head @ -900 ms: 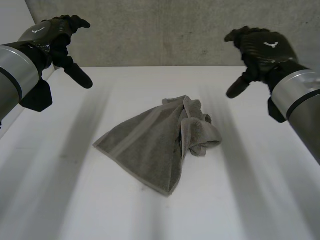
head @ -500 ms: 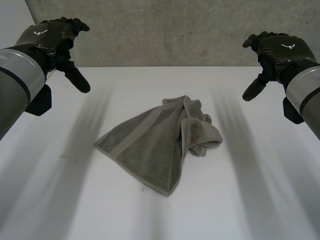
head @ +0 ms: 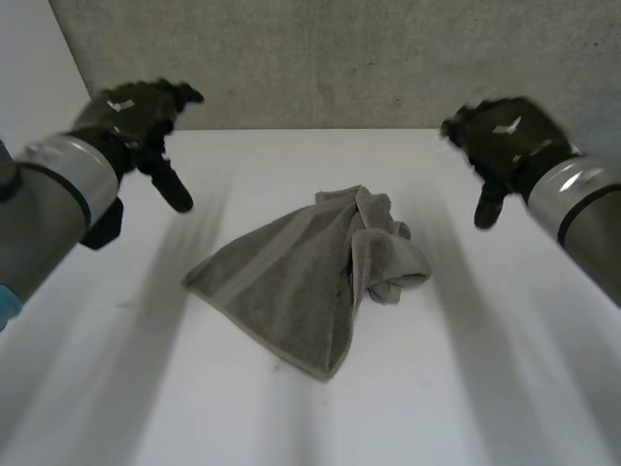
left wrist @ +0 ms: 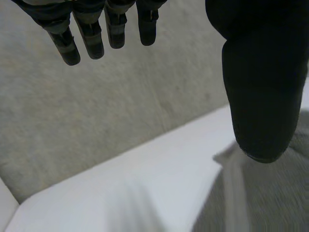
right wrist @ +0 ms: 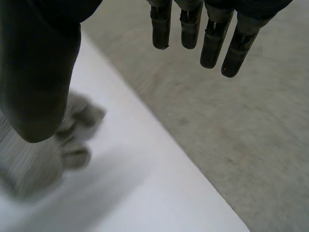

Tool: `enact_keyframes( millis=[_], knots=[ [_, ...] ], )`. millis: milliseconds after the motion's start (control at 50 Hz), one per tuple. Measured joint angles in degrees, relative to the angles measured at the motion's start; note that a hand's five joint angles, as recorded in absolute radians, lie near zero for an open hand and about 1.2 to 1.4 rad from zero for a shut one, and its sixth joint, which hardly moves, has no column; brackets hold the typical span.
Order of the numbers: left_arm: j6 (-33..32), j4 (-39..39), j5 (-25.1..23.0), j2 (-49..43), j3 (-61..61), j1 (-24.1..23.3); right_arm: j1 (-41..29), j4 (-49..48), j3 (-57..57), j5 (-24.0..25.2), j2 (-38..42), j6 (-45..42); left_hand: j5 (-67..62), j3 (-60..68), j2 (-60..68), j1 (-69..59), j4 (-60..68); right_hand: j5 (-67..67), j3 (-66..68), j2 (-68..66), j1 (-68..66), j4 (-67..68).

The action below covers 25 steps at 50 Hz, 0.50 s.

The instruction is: Fold the towel.

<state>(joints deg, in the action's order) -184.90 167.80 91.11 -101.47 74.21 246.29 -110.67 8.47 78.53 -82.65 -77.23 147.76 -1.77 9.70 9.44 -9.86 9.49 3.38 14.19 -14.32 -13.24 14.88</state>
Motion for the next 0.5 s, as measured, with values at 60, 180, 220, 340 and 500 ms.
enact_keyframes(
  millis=[60,180,220,340,500],
  knots=[
    [-3.6,2.2,-1.8,-0.4,4.1,0.0,-0.9,0.1,2.6,3.8,0.8,-8.8,0.0,0.0,0.0,0.0,0.0,0.0,0.0,0.0,0.0,0.0],
    [-8.0,9.4,-4.6,-0.7,12.8,-0.1,-2.6,-1.9,7.7,11.4,1.7,-18.0,0.0,0.0,0.0,0.0,0.0,0.0,0.0,0.0,0.0,0.0],
    [-9.1,13.9,-6.1,-0.9,16.9,-0.1,-3.1,-3.8,9.8,14.3,2.4,-19.5,0.0,0.0,0.0,0.0,0.0,0.0,0.0,0.0,0.0,0.0],
    [-10.2,23.8,-10.8,-2.8,24.7,-0.1,-4.4,-9.3,13.1,17.1,3.8,-20.1,0.0,0.1,0.1,0.0,0.1,1.5,0.7,-0.2,-1.8,0.4],
    [-10.1,30.1,-15.5,-7.5,29.8,0.0,-6.7,-17.8,16.5,17.0,5.7,-20.1,0.0,0.1,0.1,-0.1,0.1,8.2,6.0,-5.7,-7.2,5.3]
  ],
)
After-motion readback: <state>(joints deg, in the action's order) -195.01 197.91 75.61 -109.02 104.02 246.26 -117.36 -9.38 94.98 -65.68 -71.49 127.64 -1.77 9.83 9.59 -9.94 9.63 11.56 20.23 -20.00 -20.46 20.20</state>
